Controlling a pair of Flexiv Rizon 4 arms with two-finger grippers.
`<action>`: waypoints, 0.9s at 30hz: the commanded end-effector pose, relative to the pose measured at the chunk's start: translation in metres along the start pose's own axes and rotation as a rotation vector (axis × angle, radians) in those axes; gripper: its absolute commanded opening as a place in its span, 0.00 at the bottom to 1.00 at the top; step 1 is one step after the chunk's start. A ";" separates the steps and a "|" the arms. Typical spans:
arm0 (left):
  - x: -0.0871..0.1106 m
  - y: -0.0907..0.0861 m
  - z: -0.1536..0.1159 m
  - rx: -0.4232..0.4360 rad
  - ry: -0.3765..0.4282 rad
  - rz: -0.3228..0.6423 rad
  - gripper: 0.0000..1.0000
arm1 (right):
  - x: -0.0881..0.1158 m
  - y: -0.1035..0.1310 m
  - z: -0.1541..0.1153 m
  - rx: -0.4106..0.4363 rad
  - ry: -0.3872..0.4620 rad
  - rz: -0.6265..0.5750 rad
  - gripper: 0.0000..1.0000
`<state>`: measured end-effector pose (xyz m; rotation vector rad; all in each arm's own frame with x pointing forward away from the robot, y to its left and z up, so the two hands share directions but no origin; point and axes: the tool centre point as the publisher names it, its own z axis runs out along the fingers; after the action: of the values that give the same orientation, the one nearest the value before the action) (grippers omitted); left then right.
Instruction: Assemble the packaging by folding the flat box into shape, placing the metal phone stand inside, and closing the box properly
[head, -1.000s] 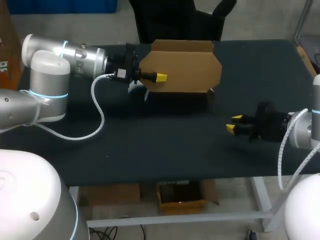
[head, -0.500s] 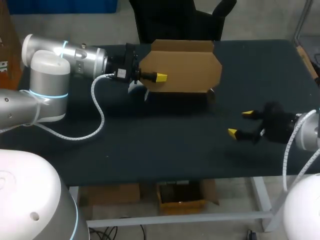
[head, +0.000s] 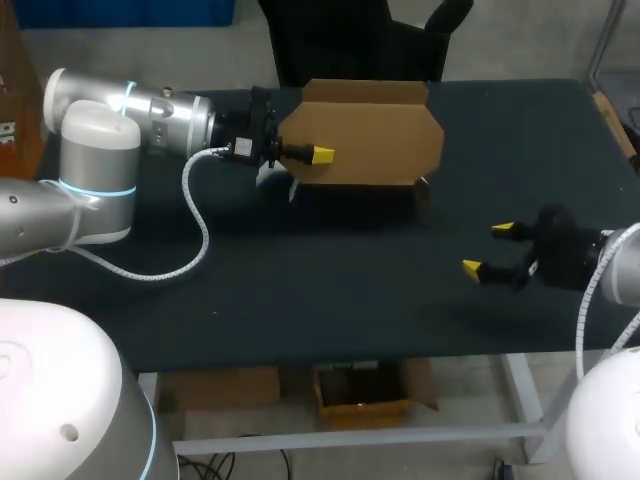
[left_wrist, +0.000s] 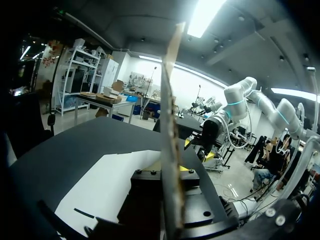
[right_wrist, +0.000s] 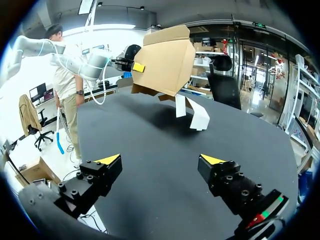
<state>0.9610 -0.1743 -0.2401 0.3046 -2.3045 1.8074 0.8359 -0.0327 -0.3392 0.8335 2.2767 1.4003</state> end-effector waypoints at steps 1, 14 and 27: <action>0.000 0.000 0.000 0.000 0.002 0.000 0.00 | 0.000 -0.001 -0.001 -0.005 0.002 0.000 1.00; 0.001 -0.005 -0.004 0.021 -0.015 0.044 0.00 | 0.000 -0.001 -0.001 -0.005 0.002 0.000 1.00; 0.010 -0.037 -0.017 0.033 -0.066 0.150 0.00 | 0.000 -0.001 -0.001 -0.005 0.002 0.000 1.00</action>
<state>0.9691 -0.1696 -0.2073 0.1898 -2.3838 1.9311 0.8361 -0.0325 -0.3390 0.8338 2.2793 1.3990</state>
